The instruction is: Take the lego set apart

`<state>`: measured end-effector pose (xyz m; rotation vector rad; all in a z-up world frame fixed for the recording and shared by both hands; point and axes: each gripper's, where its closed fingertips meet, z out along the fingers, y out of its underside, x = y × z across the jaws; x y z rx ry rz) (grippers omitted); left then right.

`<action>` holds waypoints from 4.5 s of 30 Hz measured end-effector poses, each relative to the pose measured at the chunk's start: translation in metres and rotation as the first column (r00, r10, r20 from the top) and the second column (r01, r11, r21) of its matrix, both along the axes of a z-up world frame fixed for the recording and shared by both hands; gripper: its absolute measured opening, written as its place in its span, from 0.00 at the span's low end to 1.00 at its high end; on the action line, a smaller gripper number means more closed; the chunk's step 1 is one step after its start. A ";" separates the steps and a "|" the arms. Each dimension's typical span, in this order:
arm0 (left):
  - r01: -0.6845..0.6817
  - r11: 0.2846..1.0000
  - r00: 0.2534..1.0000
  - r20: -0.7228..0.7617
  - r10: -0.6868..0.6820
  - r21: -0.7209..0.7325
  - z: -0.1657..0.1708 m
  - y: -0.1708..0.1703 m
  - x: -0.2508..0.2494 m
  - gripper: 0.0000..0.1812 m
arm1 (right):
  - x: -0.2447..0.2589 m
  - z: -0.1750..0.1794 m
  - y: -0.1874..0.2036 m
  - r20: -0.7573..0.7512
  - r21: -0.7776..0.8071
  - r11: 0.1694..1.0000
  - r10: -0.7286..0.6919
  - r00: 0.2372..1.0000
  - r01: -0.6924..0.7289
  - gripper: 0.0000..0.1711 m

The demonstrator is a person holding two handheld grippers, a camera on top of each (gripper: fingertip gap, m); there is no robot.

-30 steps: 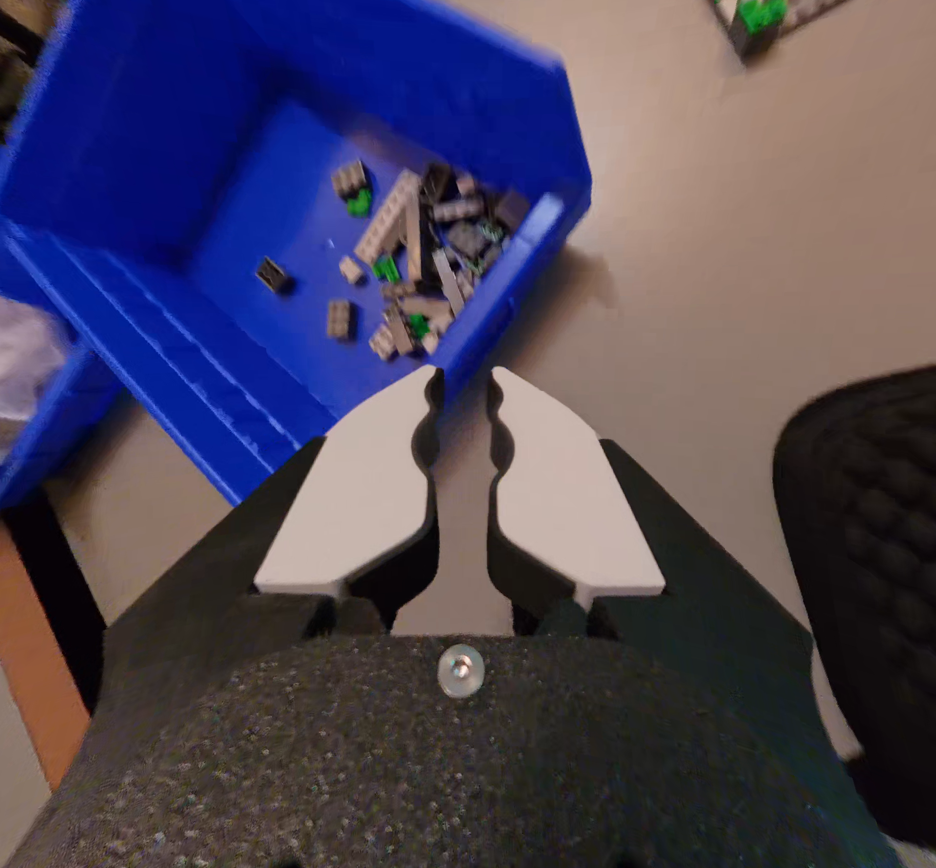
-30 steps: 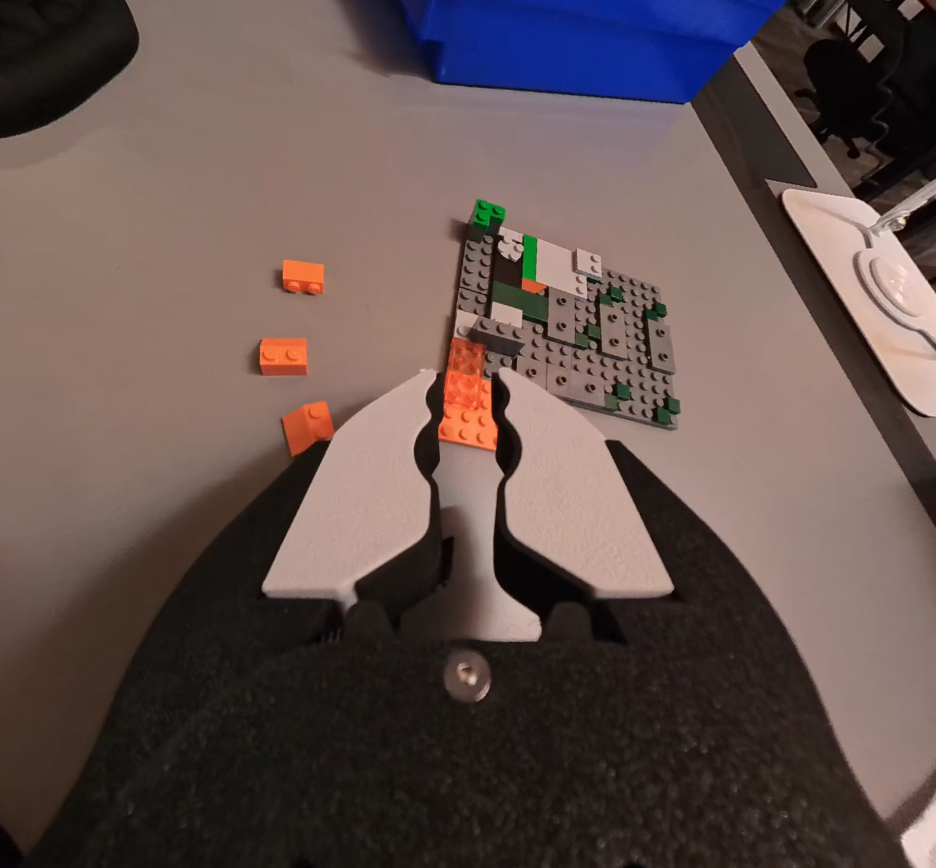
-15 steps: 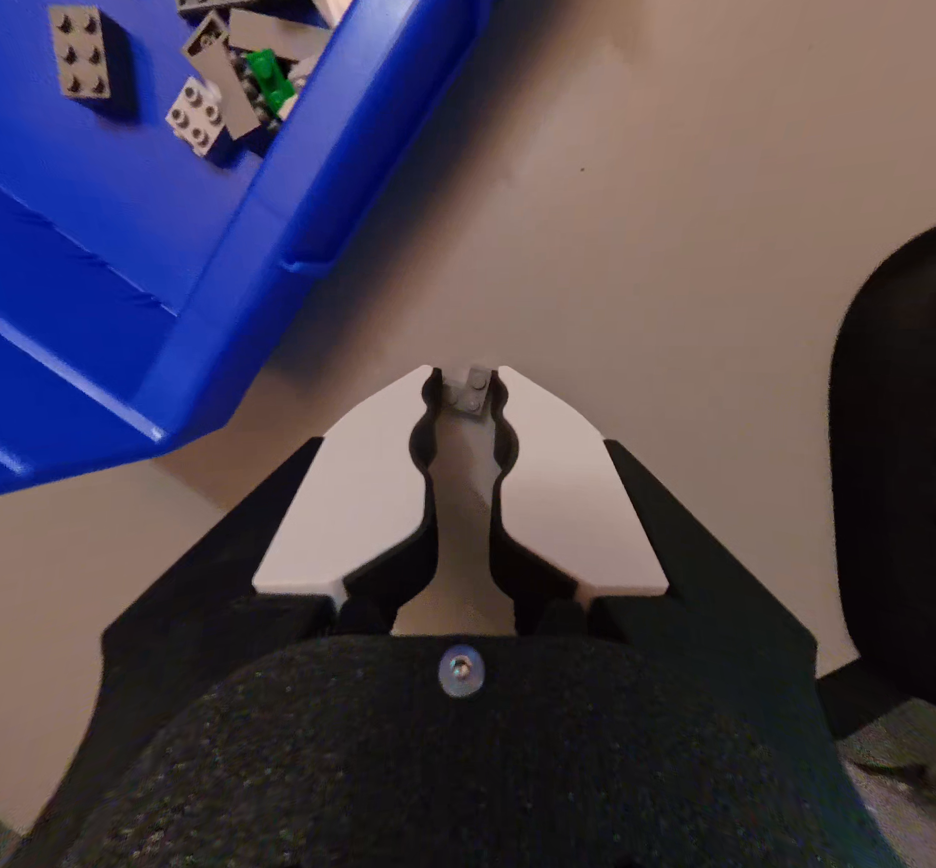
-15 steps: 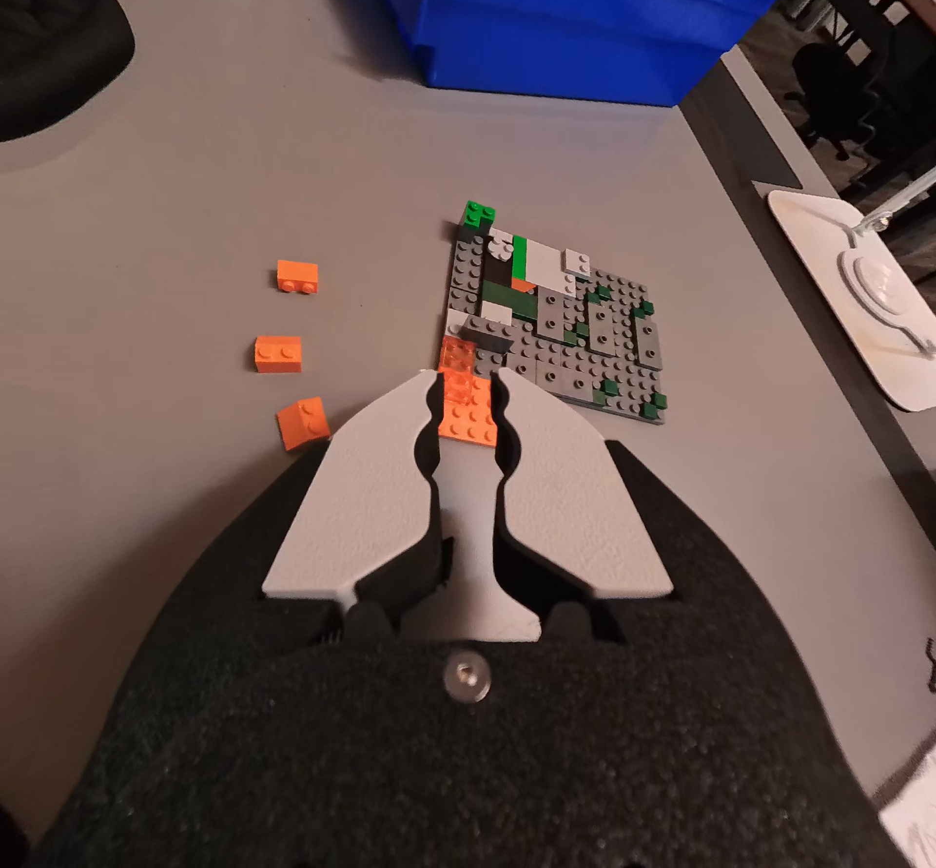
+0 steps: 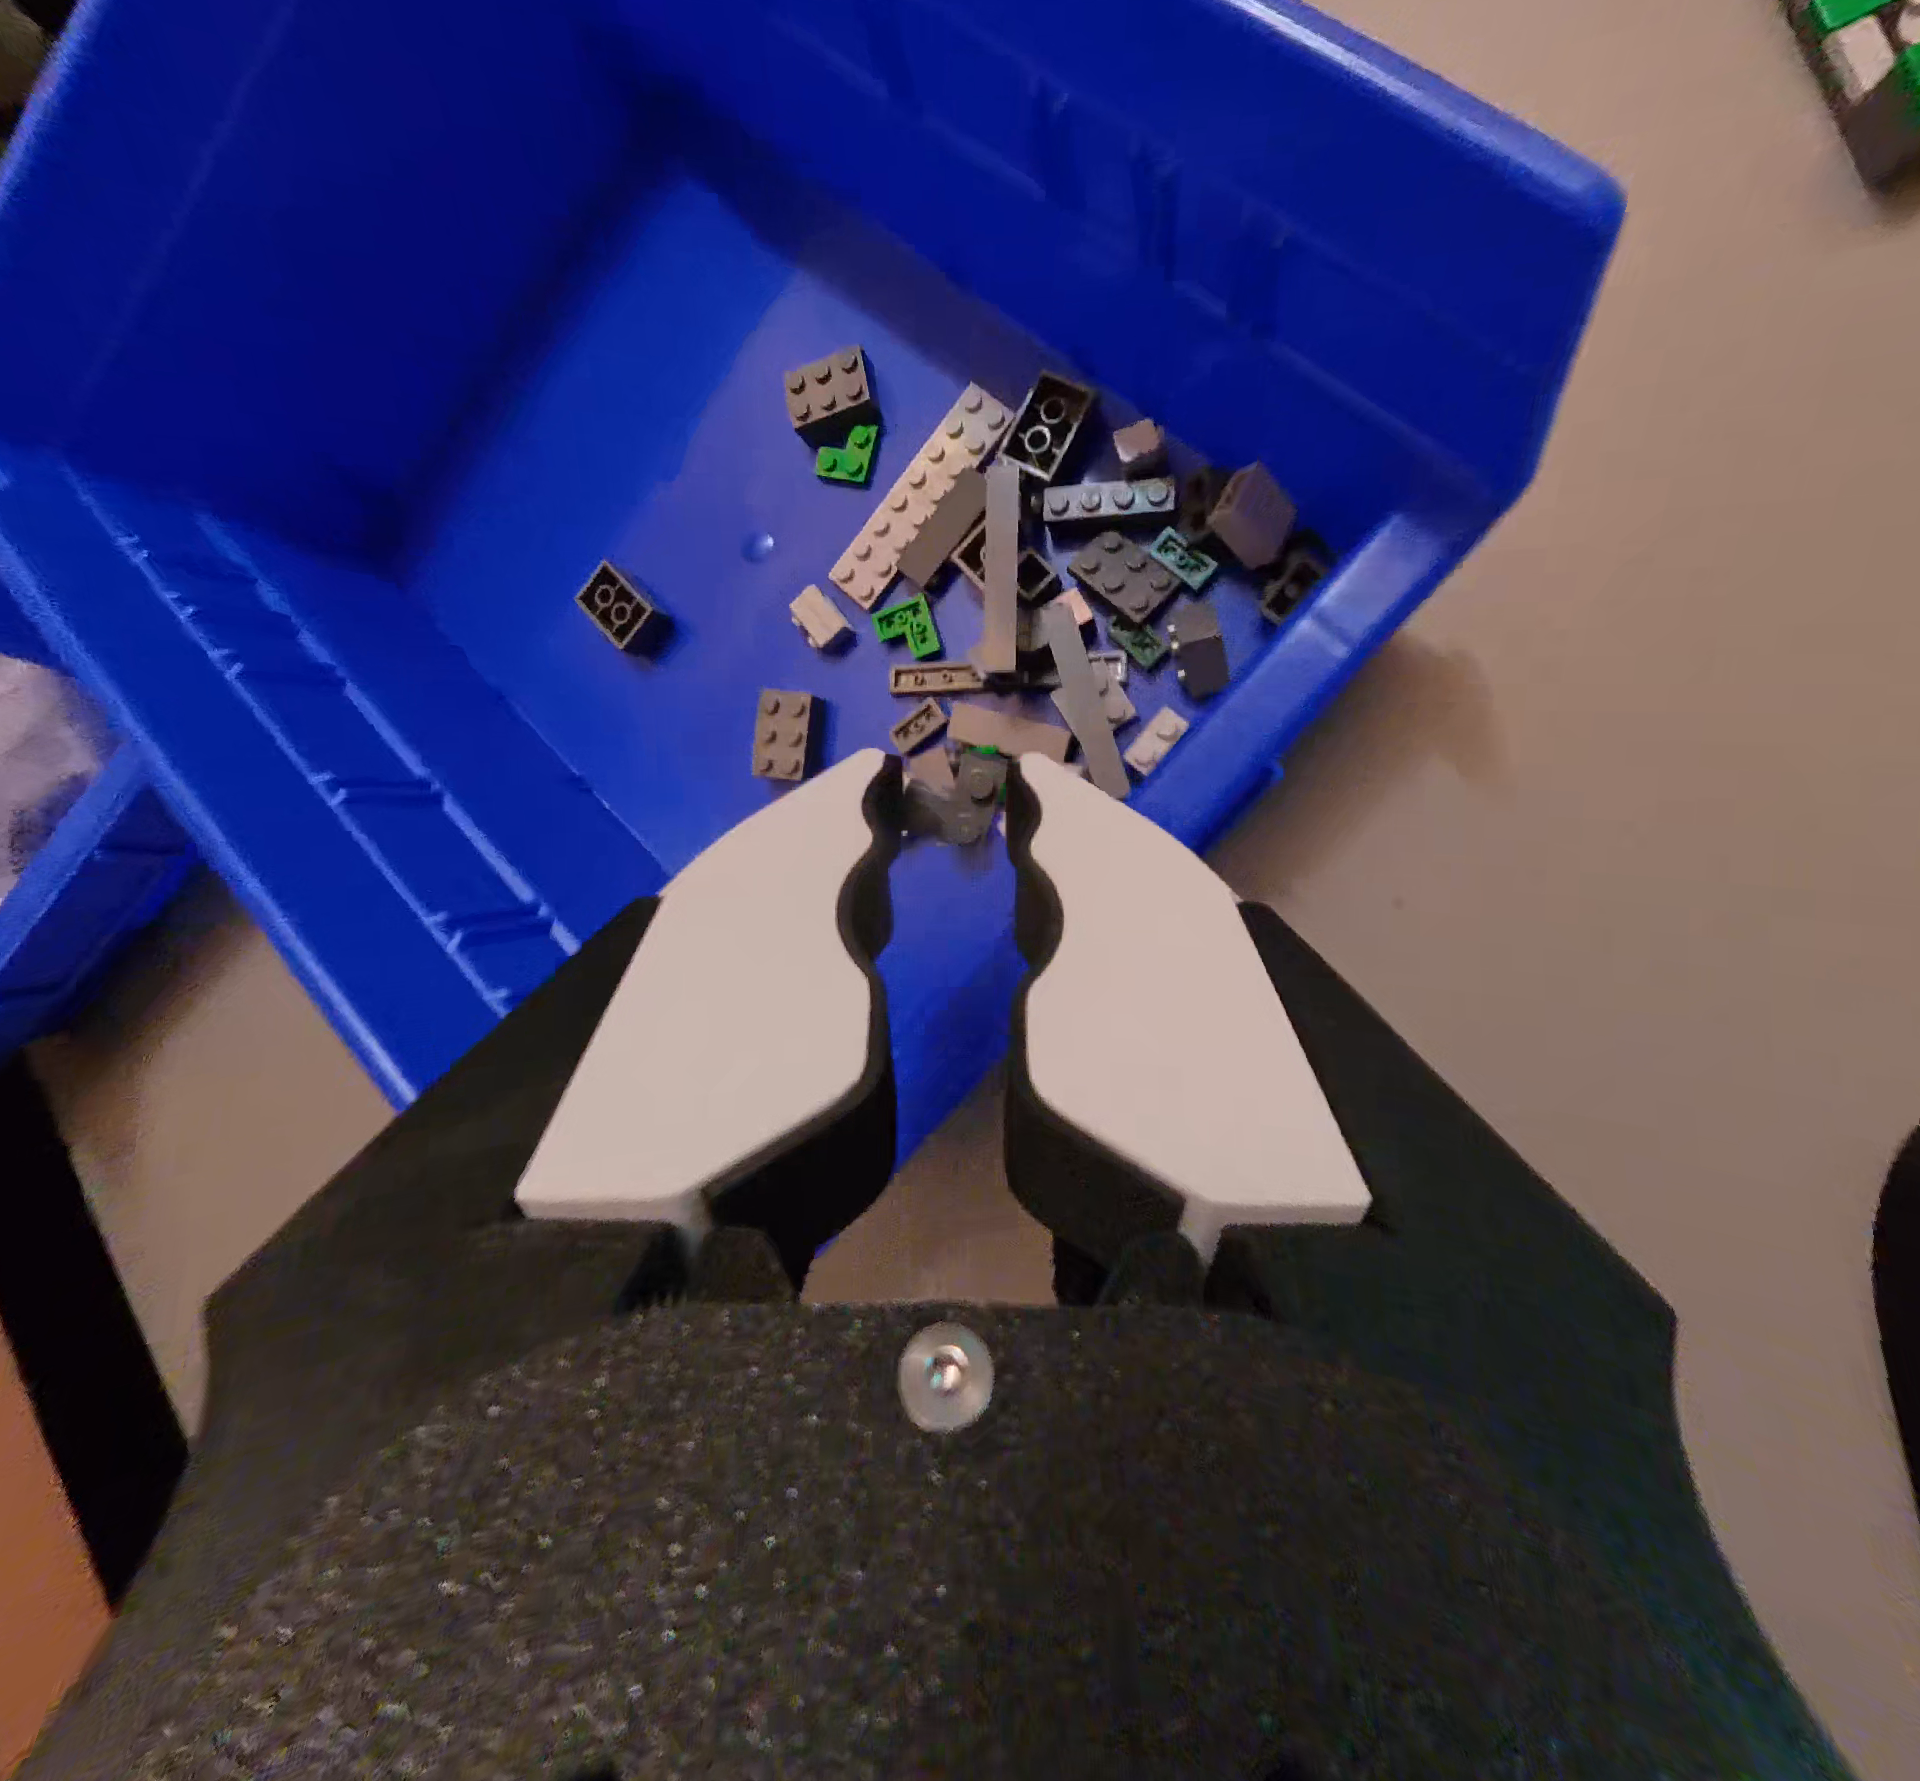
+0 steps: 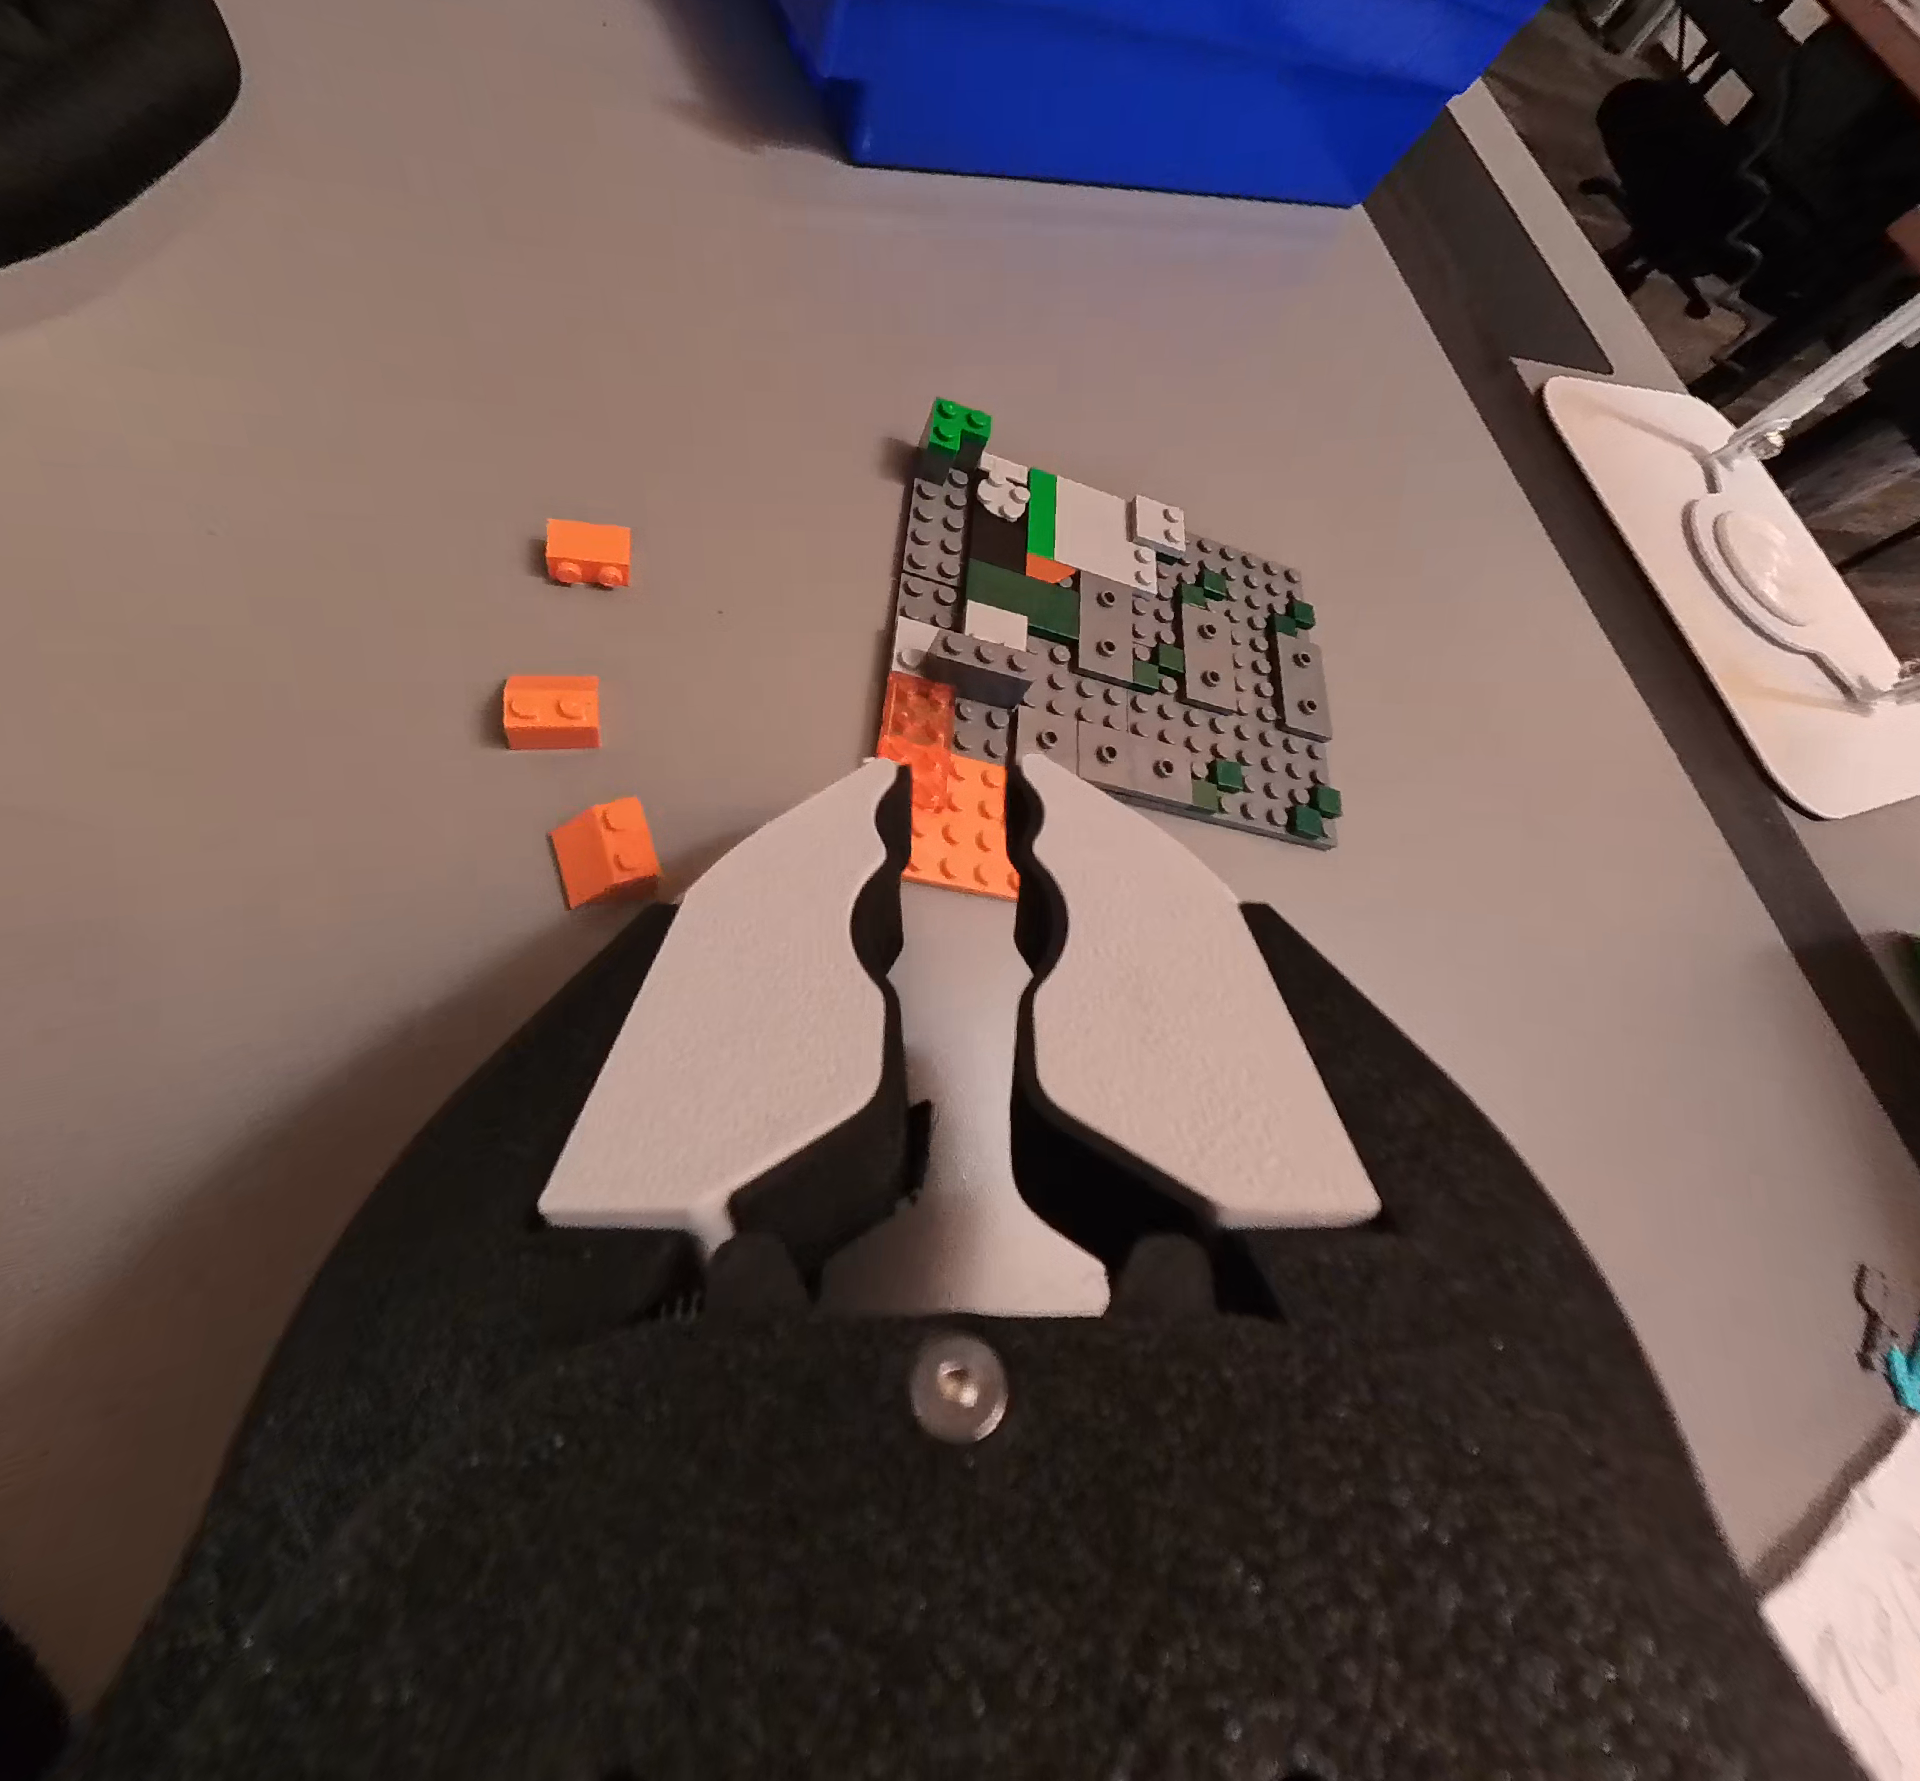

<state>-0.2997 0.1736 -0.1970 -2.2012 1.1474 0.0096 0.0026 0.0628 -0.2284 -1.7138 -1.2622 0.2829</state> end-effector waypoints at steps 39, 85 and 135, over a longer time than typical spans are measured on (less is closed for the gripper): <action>0.634 0.773 0.748 0.225 -0.624 0.038 -0.048 -0.116 0.223 0.15 | 0.000 -0.027 -0.025 0.178 -0.444 0.893 0.167 0.970 -0.072 0.23; 0.648 0.756 0.723 0.236 -0.649 0.095 -0.047 -0.120 0.223 0.12 | -0.017 -0.033 -0.058 0.085 -0.417 0.898 0.190 0.978 -0.139 0.10; 0.654 0.750 0.731 0.173 -0.660 0.096 -0.053 -0.118 0.221 0.12 | 0.100 0.002 0.001 0.141 -0.248 0.915 -0.291 0.946 0.318 0.10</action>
